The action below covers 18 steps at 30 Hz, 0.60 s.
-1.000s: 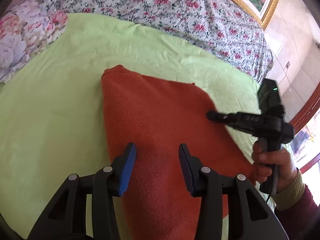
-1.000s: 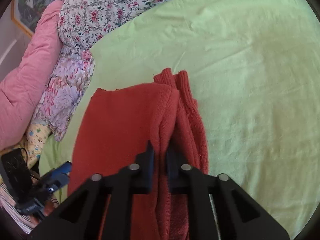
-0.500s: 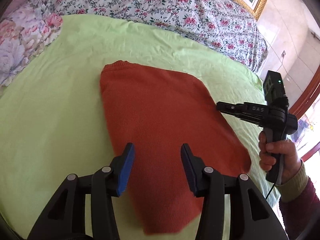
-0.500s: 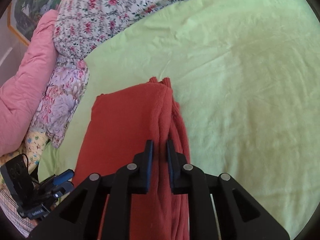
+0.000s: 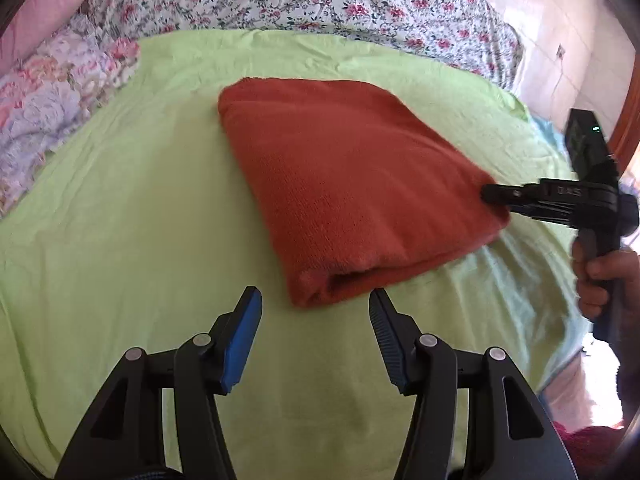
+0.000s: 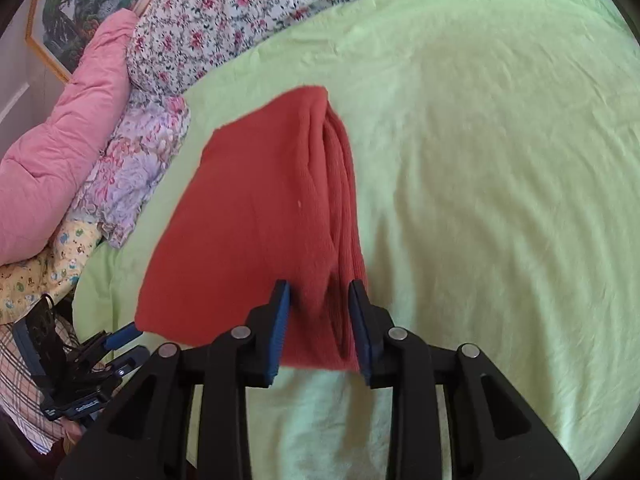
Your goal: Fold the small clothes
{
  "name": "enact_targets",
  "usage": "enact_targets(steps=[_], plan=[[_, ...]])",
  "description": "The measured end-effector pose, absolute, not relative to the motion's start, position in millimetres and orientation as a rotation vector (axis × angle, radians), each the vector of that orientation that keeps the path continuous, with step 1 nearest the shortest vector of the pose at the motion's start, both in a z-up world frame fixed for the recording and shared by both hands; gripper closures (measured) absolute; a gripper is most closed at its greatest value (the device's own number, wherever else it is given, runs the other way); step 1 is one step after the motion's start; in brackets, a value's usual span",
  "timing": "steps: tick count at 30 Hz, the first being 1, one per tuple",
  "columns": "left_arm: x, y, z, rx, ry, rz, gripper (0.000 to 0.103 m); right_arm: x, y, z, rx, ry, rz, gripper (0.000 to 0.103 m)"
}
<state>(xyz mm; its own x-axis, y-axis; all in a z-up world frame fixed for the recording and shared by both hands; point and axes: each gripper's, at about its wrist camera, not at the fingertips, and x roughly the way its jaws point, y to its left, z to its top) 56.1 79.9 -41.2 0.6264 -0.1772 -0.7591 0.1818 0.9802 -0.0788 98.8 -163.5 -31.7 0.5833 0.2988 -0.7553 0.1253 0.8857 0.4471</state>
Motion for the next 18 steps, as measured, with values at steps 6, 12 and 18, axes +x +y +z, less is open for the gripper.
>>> enact_targets(steps=[6, 12, 18], plan=[[80.0, 92.7, -50.9, -0.103, 0.896, -0.114, 0.09, 98.3, -153.8, -36.0, 0.481, 0.945, 0.121, 0.098], [63.4, 85.3, -43.8, -0.076, 0.843, -0.048, 0.097, 86.4, -159.1, -7.9, 0.45, 0.85, 0.131, 0.098], [69.5, 88.7, -66.8, -0.104, 0.929, -0.027, 0.098, 94.5, -154.8, -59.1, 0.351, 0.978, 0.061, 0.098]])
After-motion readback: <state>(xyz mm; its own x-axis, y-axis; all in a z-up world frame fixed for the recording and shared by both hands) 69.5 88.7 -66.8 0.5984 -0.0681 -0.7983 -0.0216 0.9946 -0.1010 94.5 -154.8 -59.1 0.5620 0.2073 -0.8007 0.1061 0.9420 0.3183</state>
